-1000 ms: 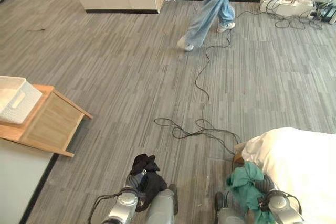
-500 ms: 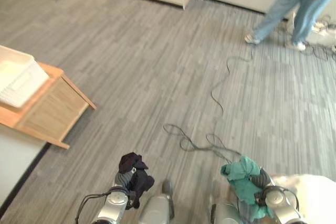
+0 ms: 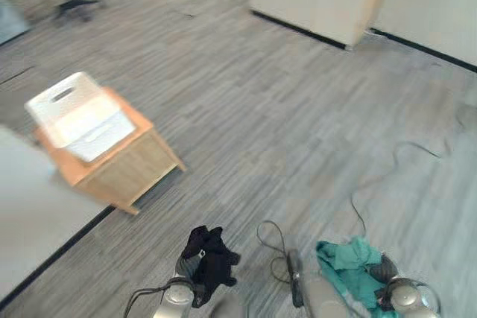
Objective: Tidy up the quilt and then pick up the clothes from the bed and put them into the laundry hamper.
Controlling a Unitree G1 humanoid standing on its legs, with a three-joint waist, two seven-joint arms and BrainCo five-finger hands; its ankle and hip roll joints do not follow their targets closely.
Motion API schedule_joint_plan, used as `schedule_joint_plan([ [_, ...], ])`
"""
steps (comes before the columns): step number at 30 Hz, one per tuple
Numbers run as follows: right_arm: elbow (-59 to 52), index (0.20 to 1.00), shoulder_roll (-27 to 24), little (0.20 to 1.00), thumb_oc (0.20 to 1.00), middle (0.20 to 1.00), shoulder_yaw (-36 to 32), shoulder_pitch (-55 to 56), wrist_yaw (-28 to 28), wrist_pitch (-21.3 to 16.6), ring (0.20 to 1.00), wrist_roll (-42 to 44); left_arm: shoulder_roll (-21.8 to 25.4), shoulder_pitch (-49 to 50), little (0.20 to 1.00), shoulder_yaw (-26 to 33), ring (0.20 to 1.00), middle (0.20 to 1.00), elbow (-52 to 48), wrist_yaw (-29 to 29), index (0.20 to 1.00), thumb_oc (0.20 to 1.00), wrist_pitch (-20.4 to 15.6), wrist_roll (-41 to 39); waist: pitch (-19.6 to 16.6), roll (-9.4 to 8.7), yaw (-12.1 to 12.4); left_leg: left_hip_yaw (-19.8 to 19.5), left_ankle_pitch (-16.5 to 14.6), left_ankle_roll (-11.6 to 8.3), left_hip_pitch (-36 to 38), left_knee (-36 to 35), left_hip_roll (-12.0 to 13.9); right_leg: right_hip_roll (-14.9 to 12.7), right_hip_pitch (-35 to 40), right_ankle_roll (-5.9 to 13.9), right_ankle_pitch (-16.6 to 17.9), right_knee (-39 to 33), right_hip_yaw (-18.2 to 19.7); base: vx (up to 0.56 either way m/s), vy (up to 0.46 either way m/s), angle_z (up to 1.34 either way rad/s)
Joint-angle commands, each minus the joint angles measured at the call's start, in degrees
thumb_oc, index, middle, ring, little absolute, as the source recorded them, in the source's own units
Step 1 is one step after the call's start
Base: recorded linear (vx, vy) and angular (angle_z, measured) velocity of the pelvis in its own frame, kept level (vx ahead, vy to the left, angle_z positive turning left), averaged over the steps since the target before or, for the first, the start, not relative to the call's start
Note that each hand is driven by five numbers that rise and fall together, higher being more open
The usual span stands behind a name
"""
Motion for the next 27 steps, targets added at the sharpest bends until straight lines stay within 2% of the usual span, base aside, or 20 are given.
schedule_joint_plan([
  [1, -6.02, 0.2, -3.03, 0.2, 0.2, 0.2, 0.13, -2.07, -1.92, -2.27, 0.2, 1.16, 2.66, -6.2, 0.2, 0.52, 0.2, 0.2, -1.4, 1.54, 0.2, 0.2, -1.36, -0.12, 2.68, -3.33, -0.86, 12.33, -5.69, 0.03, 11.87, -20.48, 1.09, -6.65, 11.33, 13.13, 7.36, -10.86, 2.06, 0.44, -0.109, 0.06],
  [2, -5.9, 0.2, -3.46, 0.2, 0.2, 0.2, 0.3, -2.03, -2.1, -2.06, 0.2, 1.09, 2.51, -6.04, 0.2, 0.3, 0.2, 0.2, -1.92, 1.53, 0.2, 0.2, -1.42, -0.28, 2.45, -3.26, 0.25, 15.75, -6.73, 0.11, 8.94, -25.06, 0.77, -6.87, 14.28, 13.45, 6.08, -12.23, 0.98, 0.87, -0.054, 0.5],
  [4, -5.97, 0.2, -3.5, 0.2, 0.2, 0.2, 0.34, -1.06, -1.69, -2.21, 0.2, 0.19, 2.02, -4.33, 0.2, 0.21, 0.2, 0.2, -2.94, 1.35, 0.2, 0.2, -1.71, 0.79, 0.57, -2.03, 2.62, 23.31, -6.49, 0.67, 6.59, -46.58, 3.32, -7.08, 21.03, 15.59, 1.34, -13.6, -1.32, 0.89, 0.064, 0.53],
  [5, -5.96, 0.2, -3.51, 0.2, 0.2, 0.2, 0.34, -1.01, -1.69, -2.24, 0.2, 0.18, 2.01, -4.25, 0.2, 0.2, 0.2, 0.2, -2.99, 1.34, 0.2, 0.2, -1.7, 0.81, 0.49, -2.19, 2.67, 23.46, -5.95, 0.72, 6.9, -47.38, 3.08, -7.28, 20.97, 15.62, 1.48, -13.67, -1.26, 0.53, 0.062, 0.44],
  [7, -6.28, 0.2, -3.76, 0.2, 0.2, 0.2, -0.01, -0.56, -1.48, -2.27, 0.2, -0.55, 1.88, -3.38, 0.2, 0.45, 0.2, 0.2, -3.41, 1.56, 0.2, 0.2, -1.33, 1.78, -0.63, -1.17, 3.88, 29.54, -3.27, 0.3, 6.79, -59.36, 5.14, -7.37, 24.96, 16.63, -0.97, -13.64, -3.37, 0.67, 0.128, 0.81],
  [8, -6.23, 0.2, -3.52, 0.2, 0.2, 0.2, -0.39, -1.07, -0.78, -2.15, 0.2, -1.23, 1.82, -1.97, 0.2, 1.74, 0.2, 0.2, -2.78, 1.47, 0.2, 0.2, -0.96, 1.99, -2.31, -1.44, 5.39, 30.88, -2.39, 0.66, 6.44, -63.38, 6.73, -7.77, 28.83, 18.04, -2.49, -12.08, -4.75, 0.73, 0.145, 0.53],
  [9, -6.28, 0.2, -3.49, 0.2, 0.2, 0.2, -0.37, -0.99, -0.74, -2.11, 0.2, -1.25, 1.86, -1.86, 0.2, 1.75, 0.2, 0.2, -2.82, 1.44, 0.2, 0.2, -0.96, 1.99, -2.32, -1.57, 5.35, 30.92, -2.19, 0.69, 6.74, -63.85, 6.51, -7.92, 28.88, 18.11, -2.59, -11.97, -4.79, 0.9, 0.19, 0.08],
  [10, -5.81, 0.2, -2.19, 0.2, 0.2, 0.2, -0.12, -0.4, -1.12, -2.32, 0.2, -2.5, 1.57, -1.52, 0.2, 1.48, 0.2, 0.2, -1.7, 1.35, 0.2, 0.2, -0.53, 1.86, -2.96, -2.83, 5.87, 29.37, -0.54, 2.8, 8.06, -62.88, 3.35, -9.09, 27.91, 20.16, 1.81, -2.32, -4.03, 0.59, 0.177, 0.22],
  [11, -5.73, 0.2, -1.48, 0.2, 0.2, 0.2, -0.2, -0.21, -1.24, -2.28, 0.2, -2.65, 1.68, -1.84, 0.2, 1.57, 0.2, 0.2, -0.78, 1.68, 0.2, 0.2, -0.18, 1.81, -2.9, -3.57, 5.81, 29.11, -1.68, 4.19, 9.0, -62.18, 1.77, -10.77, 26.11, 21.72, 7.62, 5.17, -3.59, 0.78, 0.241, 0.46],
  [12, -6.27, 0.2, -0.88, 0.2, 0.2, 0.2, 0.0, -0.34, -1.14, -1.85, 0.2, -2.63, 2.08, -2.08, 0.2, 1.52, 0.2, 0.2, 0.36, 1.96, 0.2, 0.2, 0.28, 2.1, -2.44, -3.93, 5.29, 29.0, -3.05, 5.26, 11.51, -62.47, 0.6, -12.28, 24.41, 22.27, 13.45, 11.76, -2.68, 0.57, 0.185, 0.89],
  [13, -6.55, 0.2, -0.17, 0.2, 0.2, 0.2, 0.01, -0.07, -1.43, -2.05, 0.2, -2.18, 2.39, -2.55, 0.2, 1.41, 0.2, 0.2, 1.1, 2.61, 0.2, 0.2, 0.38, 2.15, -1.99, -3.57, 4.8, 27.87, -4.29, 6.03, 14.6, -63.12, 0.27, -12.8, 21.57, 21.71, 16.61, 17.61, -1.87, 0.58, 0.144, 0.71],
  [14, -6.67, 0.2, 0.08, 0.2, 0.2, 0.2, 0.02, -0.04, -1.45, -2.09, 0.2, -2.22, 2.6, -2.91, 0.2, 1.47, 0.2, 0.2, 1.86, 3.07, 0.2, 0.2, 0.57, 2.13, -1.42, -2.74, 4.11, 26.31, -5.23, 6.66, 17.73, -64.57, 0.17, -12.38, 18.14, 20.85, 17.11, 22.57, -1.18, 0.64, 0.08, 0.42],
  [15, -6.98, 0.2, 0.17, 0.2, 0.2, 0.2, 0.16, -0.02, -1.5, -2.4, 0.2, -2.03, 2.65, -3.38, 0.2, 1.37, 0.2, 0.2, 2.82, 3.33, 0.2, 0.2, 0.53, 2.23, -0.72, -1.76, 3.24, 23.82, -5.95, 6.65, 20.89, -65.97, 0.6, -11.14, 13.56, 19.6, 14.72, 25.39, -0.58, 0.72, 0.021, 0.4],
  [17, -8.02, 0.2, 0.35, 0.2, 0.2, 0.2, 0.04, 0.91, -1.15, -2.53, 0.2, -1.5, 2.9, -4.04, 0.2, 0.77, 0.2, 0.2, 2.58, 3.79, 0.2, 0.2, 0.24, 2.76, 0.24, -1.52, 1.14, 19.9, -7.21, 5.97, 25.59, -67.9, 0.37, -10.13, 7.83, 18.59, 11.18, 22.36, -1.16, 0.72, -0.081, 1.1],
  [19, -7.89, 0.2, 0.51, 0.2, 0.2, 0.2, 0.04, 1.39, -1.19, -2.95, 0.2, -0.67, 2.74, -4.5, 0.2, 0.22, 0.2, 0.2, 3.41, 4.16, 0.2, 0.2, -0.29, 2.74, 0.59, -1.96, -0.88, 15.58, -9.26, 4.45, 29.68, -69.62, 0.02, -9.17, 4.16, 18.24, 9.56, 13.02, -1.73, 0.58, -0.146, 1.62],
  [20, -7.89, 0.2, 0.51, 0.2, 0.2, 0.2, 0.04, 1.38, -1.19, -2.96, 0.2, -0.67, 2.74, -4.52, 0.2, 0.23, 0.2, 0.2, 3.42, 4.17, 0.2, 0.2, -0.31, 2.74, 0.56, -1.84, -1.07, 15.39, -9.12, 4.41, 29.59, -69.65, 0.17, -9.07, 4.35, 18.18, 9.84, 12.6, -2.02, 0.98, -0.289, 1.48],
  [21, -8.25, 0.2, 0.05, 0.2, 0.2, 0.2, -0.31, 2.35, -1.02, -3.35, 0.2, -0.7, 2.43, -4.57, 0.2, 0.38, 0.2, 0.2, 5.15, 4.29, 0.2, 0.2, -0.91, 3.82, 0.54, -2.54, -4.26, 9.12, -13.24, 2.51, 35.65, -71.05, 0.44, -7.53, -0.82, 19.75, 10.85, -5.67, 0.71, 0.87, -0.263, 1.26],
  [23, -8.49, 0.2, -0.1, 0.2, 0.2, 0.2, -0.04, 2.34, -0.88, -2.98, 0.2, -1.12, 2.45, -5.33, 0.2, 0.17, 0.2, 0.2, 5.89, 4.53, 0.2, 0.2, -0.76, 4.54, 0.58, -3.08, -6.0, 6.97, -14.93, 1.04, 36.42, -70.36, 1.39, -7.31, -0.91, 21.89, 12.47, -13.18, 5.46, 0.81, -0.238, 1.2],
  [24, -8.2, 0.2, -0.59, 0.2, 0.2, 0.2, 0.49, 2.29, -0.79, -2.87, 0.2, -1.8, 2.51, -5.42, 0.2, 0.4, 0.2, 0.2, 6.8, 4.52, 0.2, 0.2, -0.63, 5.33, 0.49, -3.0, -6.5, 6.42, -15.8, 0.72, 37.79, -69.36, 1.88, -6.83, -1.98, 22.79, 14.09, -13.59, 6.91, 0.61, -0.199, 1.63],
  [27, -9.38, 0.2, -1.42, 0.2, 0.2, 0.2, 1.05, 2.75, 0.29, -3.23, 0.2, -2.49, 2.14, -3.78, 0.2, 0.48, 0.2, 0.2, 5.98, 3.82, 0.2, 0.2, -1.26, 4.88, -0.05, -3.22, -5.6, 4.12, -17.34, -0.08, 37.53, -62.02, 1.84, -6.98, -0.55, 21.17, 13.5, -10.68, 7.16, 0.48, -0.236, 1.18],
])
